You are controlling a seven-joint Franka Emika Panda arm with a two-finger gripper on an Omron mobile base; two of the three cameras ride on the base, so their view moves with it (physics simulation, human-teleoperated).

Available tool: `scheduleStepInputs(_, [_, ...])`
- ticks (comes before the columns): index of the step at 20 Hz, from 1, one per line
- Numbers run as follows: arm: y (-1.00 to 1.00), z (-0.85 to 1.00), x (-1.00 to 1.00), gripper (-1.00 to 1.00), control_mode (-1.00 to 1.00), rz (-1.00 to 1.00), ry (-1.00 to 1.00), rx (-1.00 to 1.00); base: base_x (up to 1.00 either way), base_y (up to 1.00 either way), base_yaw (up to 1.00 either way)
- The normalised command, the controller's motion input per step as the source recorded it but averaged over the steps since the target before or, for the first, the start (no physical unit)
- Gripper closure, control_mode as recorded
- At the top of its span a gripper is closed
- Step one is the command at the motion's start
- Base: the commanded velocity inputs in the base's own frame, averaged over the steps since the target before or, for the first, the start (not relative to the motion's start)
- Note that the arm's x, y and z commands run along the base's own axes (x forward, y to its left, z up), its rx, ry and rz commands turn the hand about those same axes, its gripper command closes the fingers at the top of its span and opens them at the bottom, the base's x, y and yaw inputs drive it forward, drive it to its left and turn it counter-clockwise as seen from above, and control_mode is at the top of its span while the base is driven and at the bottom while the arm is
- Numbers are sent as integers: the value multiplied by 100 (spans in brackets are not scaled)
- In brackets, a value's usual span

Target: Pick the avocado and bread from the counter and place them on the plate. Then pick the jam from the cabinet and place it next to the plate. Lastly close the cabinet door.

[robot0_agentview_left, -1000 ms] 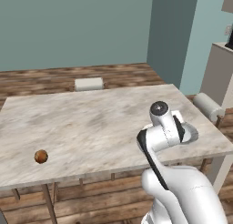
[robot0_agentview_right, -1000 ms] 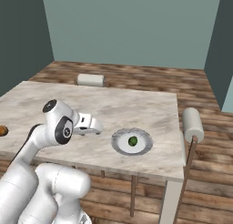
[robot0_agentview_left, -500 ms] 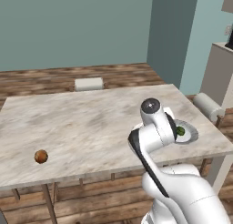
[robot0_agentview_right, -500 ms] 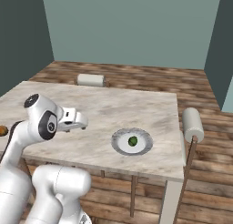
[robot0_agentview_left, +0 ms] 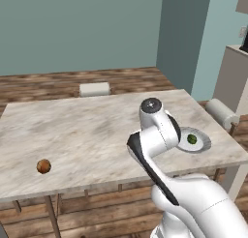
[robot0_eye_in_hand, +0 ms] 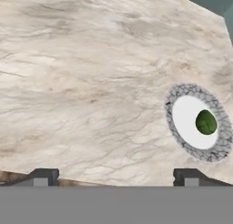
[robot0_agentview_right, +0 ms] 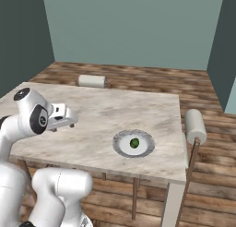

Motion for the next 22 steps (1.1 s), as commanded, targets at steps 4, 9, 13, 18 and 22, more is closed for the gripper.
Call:
scheduleStepInputs(4, [52,18,-1,-100,-100,11,11,4,0,0,0])
scheduleStepInputs(9, [54,7,0,-100,-100,9,8,1,0,0,0])
scheduleStepInputs(13, [65,0,0,-100,-100,1,5,0,0,0,0])
scheduleStepInputs(18, [60,0,0,-100,-100,2,5,0,0,0,0])
scheduleStepInputs(22, [42,0,0,-100,-100,8,7,2,0,0,0])
